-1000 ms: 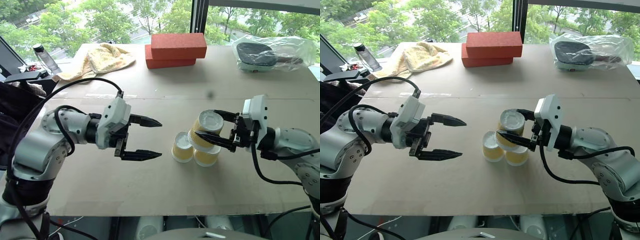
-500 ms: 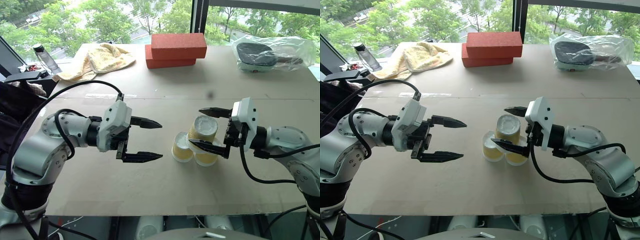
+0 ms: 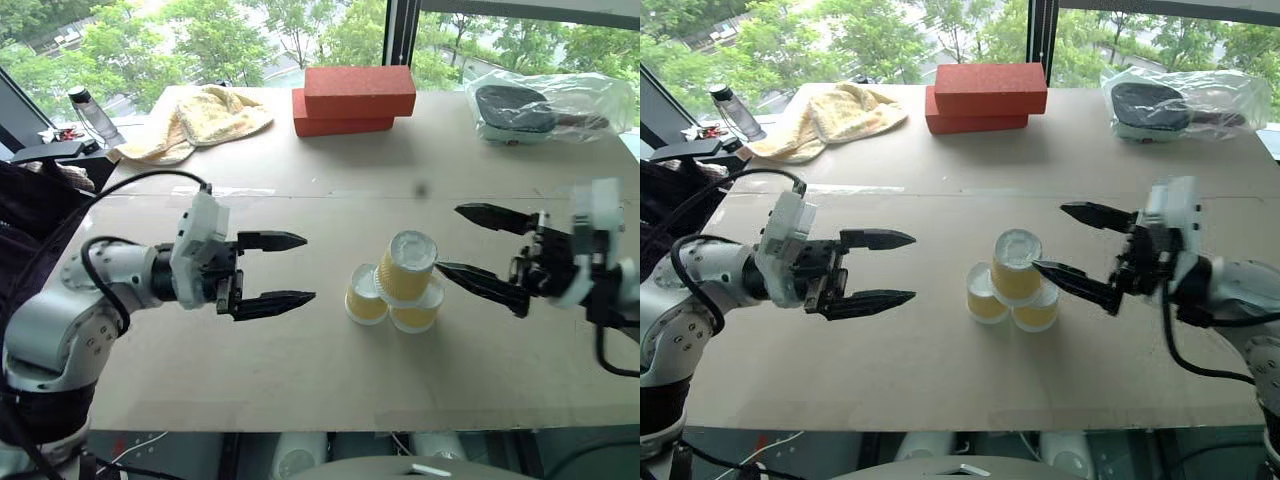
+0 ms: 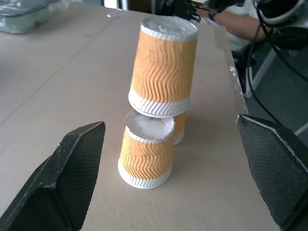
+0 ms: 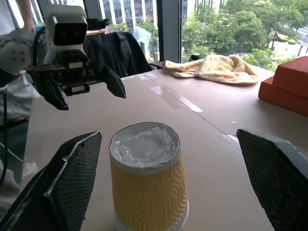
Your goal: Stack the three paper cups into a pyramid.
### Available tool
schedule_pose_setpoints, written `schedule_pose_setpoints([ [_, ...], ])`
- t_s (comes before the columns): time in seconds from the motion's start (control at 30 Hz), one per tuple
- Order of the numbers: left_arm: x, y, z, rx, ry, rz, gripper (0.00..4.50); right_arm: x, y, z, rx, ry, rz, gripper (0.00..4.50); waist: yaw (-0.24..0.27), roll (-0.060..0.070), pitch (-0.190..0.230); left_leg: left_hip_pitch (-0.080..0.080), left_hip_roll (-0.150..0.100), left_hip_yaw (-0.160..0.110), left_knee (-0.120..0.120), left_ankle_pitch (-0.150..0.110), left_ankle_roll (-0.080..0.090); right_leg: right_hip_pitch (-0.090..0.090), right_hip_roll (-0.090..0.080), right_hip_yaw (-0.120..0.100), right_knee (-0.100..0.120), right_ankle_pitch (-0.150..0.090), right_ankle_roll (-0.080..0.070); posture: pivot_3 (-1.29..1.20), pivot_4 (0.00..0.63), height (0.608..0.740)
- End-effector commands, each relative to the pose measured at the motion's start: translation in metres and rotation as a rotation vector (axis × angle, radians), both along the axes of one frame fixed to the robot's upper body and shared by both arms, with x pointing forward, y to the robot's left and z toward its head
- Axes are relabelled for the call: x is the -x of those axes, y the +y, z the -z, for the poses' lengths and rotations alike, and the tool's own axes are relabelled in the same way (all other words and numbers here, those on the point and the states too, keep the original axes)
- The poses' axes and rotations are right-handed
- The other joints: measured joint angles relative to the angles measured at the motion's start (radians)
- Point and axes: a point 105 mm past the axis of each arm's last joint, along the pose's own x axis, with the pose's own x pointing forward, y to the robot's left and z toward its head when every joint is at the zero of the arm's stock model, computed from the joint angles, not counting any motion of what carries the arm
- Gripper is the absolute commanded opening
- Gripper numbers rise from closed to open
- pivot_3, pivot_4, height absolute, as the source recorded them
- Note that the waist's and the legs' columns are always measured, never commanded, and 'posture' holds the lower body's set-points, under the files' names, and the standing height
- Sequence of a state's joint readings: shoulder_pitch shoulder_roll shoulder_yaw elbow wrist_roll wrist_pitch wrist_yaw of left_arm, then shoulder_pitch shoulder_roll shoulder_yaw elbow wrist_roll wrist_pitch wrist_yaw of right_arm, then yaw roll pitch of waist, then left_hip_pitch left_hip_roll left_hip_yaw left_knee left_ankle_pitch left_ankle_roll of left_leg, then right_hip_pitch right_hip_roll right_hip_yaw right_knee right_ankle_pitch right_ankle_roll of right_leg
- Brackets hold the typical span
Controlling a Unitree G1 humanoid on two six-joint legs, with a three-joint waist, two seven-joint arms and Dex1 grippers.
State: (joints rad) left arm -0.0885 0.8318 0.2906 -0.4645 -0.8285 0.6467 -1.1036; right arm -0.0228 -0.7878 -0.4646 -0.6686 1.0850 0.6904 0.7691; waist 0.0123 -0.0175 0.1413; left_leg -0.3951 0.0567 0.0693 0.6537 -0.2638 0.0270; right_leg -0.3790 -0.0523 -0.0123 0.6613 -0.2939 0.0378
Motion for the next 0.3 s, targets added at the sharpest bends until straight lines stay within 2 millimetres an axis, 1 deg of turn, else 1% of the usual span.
schedule_pose_setpoints([
  [0.03,-0.005,0.009,0.014,-0.039,-0.025,-0.160,4.50,-0.001,-0.028,0.028,0.074,0.032,0.088,4.45,0.000,-0.001,-0.001,0.000,0.000,0.000,0.000,0.000,0.000,0.000,0.000,0.000,0.000,0.000,0.000,0.00,0.150,0.730],
  [0.1,-0.009,0.015,0.039,-0.084,0.010,-0.247,4.50,-0.004,-0.045,0.062,0.139,0.056,0.141,4.45,0.000,-0.001,-0.001,0.002,-0.001,0.000,0.000,0.000,0.000,0.002,0.000,0.000,0.000,0.000,0.000,0.00,0.150,0.730],
  [0.17,-0.010,0.019,0.073,-0.111,0.046,-0.336,4.50,-0.008,-0.066,0.109,0.167,0.110,0.208,4.45,0.000,-0.002,-0.002,0.003,-0.001,0.001,0.000,0.000,0.001,0.003,0.000,0.001,0.000,0.000,0.000,0.00,0.150,0.730],
  [0.2,-0.010,0.019,0.085,-0.121,0.053,-0.366,4.50,-0.008,-0.070,0.126,0.182,0.127,0.216,4.45,0.000,-0.001,-0.002,0.004,-0.002,0.002,0.001,0.000,0.001,0.002,0.000,0.002,0.001,0.000,0.000,0.00,0.150,0.730],
  [0.23,-0.011,0.021,0.095,-0.138,0.039,-0.393,4.50,-0.010,-0.074,0.138,0.198,0.120,0.230,4.45,-0.001,-0.001,-0.002,0.005,-0.002,0.003,0.001,0.000,0.001,0.003,0.000,0.002,0.001,0.000,0.000,0.00,0.150,0.730],
  [0.3,-0.010,0.023,0.105,-0.182,0.002,-0.408,4.50,-0.016,-0.077,0.148,0.197,0.101,0.241,4.45,-0.003,-0.001,-0.001,0.005,-0.002,0.004,0.001,0.000,0.001,0.002,0.001,0.002,0.001,0.000,0.000,0.00,0.150,0.730],
])
